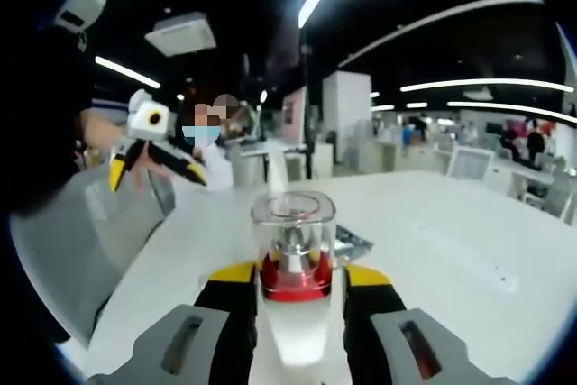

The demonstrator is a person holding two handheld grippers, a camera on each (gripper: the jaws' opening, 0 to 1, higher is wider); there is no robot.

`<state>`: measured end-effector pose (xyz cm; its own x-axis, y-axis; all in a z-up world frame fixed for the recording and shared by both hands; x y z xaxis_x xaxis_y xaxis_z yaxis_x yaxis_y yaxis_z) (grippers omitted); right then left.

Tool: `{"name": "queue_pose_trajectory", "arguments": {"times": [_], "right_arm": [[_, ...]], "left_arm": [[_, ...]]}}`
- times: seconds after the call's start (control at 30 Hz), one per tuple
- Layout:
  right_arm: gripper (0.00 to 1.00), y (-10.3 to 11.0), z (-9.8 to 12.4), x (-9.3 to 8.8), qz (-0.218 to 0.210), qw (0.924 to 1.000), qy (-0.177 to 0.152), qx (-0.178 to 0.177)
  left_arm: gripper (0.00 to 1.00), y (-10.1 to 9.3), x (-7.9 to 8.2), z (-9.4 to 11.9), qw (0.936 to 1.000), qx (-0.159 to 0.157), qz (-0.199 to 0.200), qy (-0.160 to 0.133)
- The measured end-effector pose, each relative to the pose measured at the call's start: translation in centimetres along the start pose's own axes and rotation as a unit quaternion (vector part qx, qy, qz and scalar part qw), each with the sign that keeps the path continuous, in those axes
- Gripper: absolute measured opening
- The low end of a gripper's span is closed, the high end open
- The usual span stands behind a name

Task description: Arrange the skincare products in the storage area until every visible bottle or jar stands upright without overlapping.

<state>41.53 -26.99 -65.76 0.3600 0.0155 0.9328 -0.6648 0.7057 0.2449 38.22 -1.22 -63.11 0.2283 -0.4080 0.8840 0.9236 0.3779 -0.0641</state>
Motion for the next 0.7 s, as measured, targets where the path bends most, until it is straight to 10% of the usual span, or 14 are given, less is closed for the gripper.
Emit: {"name": "queue_pose_trajectory", "arguments": {"times": [0.7], "right_arm": [[0.56, 4.7, 4.7, -0.5, -0.051, 0.9884, 0.026, -0.141]], "left_arm": [[0.96, 0.6, -0.6, 2.0, 0.9989, -0.027, 0.001, 0.038]]}}
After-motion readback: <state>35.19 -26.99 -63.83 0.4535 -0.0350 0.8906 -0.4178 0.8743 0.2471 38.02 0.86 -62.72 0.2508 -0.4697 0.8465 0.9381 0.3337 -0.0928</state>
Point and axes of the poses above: the point that each gripper's makers call its tool centre point, and the gripper's own axes: z roughly backward along the fingers, y roughly to its left, x roughly out of its top, the point moved 5 cm from there along z, roughly backward along the fingers, and after that the axes turned 13 degrees about -z, right-handed, at the moved point
